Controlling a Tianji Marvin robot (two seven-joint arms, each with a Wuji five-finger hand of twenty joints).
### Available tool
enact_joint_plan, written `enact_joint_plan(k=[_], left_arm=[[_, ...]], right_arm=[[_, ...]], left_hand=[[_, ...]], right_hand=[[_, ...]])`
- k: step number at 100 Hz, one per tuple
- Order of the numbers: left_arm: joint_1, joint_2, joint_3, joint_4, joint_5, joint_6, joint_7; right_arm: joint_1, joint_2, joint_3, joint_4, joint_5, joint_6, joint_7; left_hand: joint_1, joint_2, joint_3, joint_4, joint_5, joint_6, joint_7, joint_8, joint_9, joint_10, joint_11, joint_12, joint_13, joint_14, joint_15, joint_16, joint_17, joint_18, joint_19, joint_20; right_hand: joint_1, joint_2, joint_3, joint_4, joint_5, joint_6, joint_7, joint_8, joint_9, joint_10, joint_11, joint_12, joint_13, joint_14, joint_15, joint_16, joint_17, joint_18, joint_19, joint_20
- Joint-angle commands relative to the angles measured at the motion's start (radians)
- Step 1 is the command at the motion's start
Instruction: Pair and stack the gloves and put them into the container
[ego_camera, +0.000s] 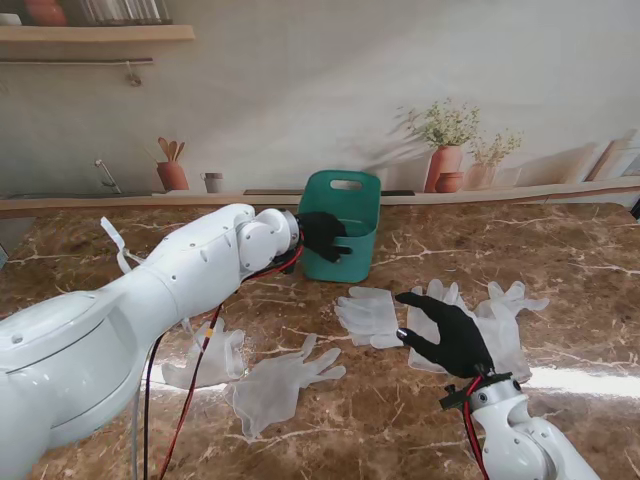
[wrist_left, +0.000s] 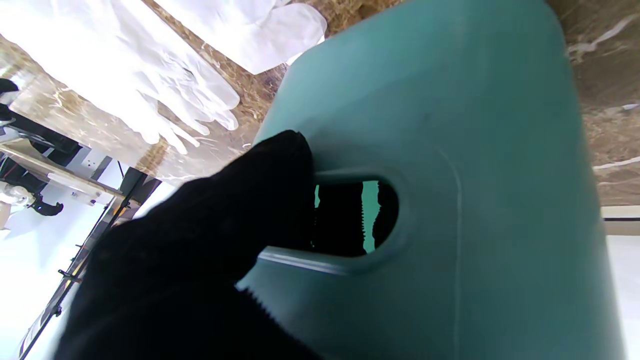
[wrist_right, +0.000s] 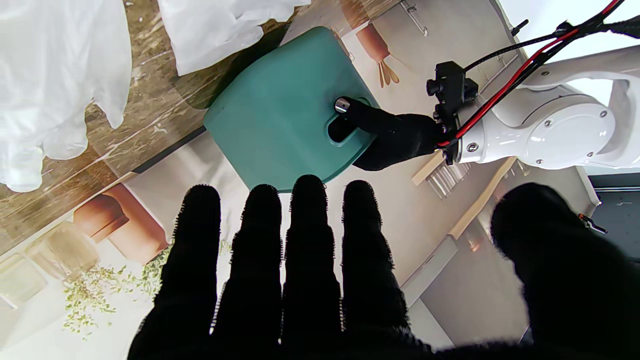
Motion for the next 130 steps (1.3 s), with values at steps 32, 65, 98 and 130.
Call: enact_joint_plan(k=[32,65,98,130], left_arm=[[0.011,0.034,0.004,-0.13,0.008,0.188,-0.046],[0.041,0.087,-0.01,-0.247,0.032,0.284,-0.057],[0.059,0.115,-0.008,-0.325,0.047,0.357,-0.081],[0.085,0.133,-0.019,-0.365,0.067,0.396,-0.067]], right_arm=[[-0.008,-0.002,0.0,0.012,0.001,-0.01,0.009],[-0.008,-0.001,-0.001,0.014,-0.008,-0.015,0.006],[-0.01,-0.001,-0.001,0.018,-0.018,-0.023,-0.004],[-0.01,0.0,-0.005,0.016,-0.018,-0.028,-0.001]], left_hand=[[0.033,0.034,-0.013,-0.049,0.035,-0.019,0.065,-0.05,0.052,0.057,-0.01,0.006,0.04,0.062,0.102,-0.041,0.046,0.039,0.092,0.028],[0.01,0.01,0.018,-0.069,0.05,0.016,0.104,-0.079,0.097,0.1,0.003,0.005,0.135,0.081,0.169,-0.046,0.131,0.076,0.165,0.049],[-0.015,-0.017,0.053,-0.082,0.059,0.047,0.159,-0.103,0.132,0.14,0.041,0.001,0.198,0.101,0.195,-0.043,0.184,0.094,0.213,0.048],[-0.055,0.014,-0.012,-0.054,0.042,0.061,0.167,-0.116,0.13,0.143,0.07,-0.021,0.215,0.099,0.207,-0.046,0.202,0.089,0.23,0.041]], right_hand=[[-0.006,-0.011,0.011,0.007,0.02,-0.021,0.001,-0.003,0.009,-0.021,0.001,0.01,0.02,-0.003,0.003,0.017,0.002,-0.011,0.011,0.019],[-0.005,-0.012,0.012,0.007,0.021,-0.022,0.001,-0.004,0.007,-0.021,0.0,0.01,0.02,-0.003,0.002,0.017,0.002,-0.013,0.01,0.019],[-0.005,-0.011,0.012,0.007,0.021,-0.021,0.001,-0.004,0.007,-0.022,0.0,0.01,0.019,-0.005,0.002,0.017,0.002,-0.012,0.009,0.018],[-0.005,-0.011,0.011,0.007,0.02,-0.022,0.001,-0.004,0.006,-0.02,0.0,0.01,0.018,-0.003,0.001,0.017,0.003,-0.011,0.011,0.019]])
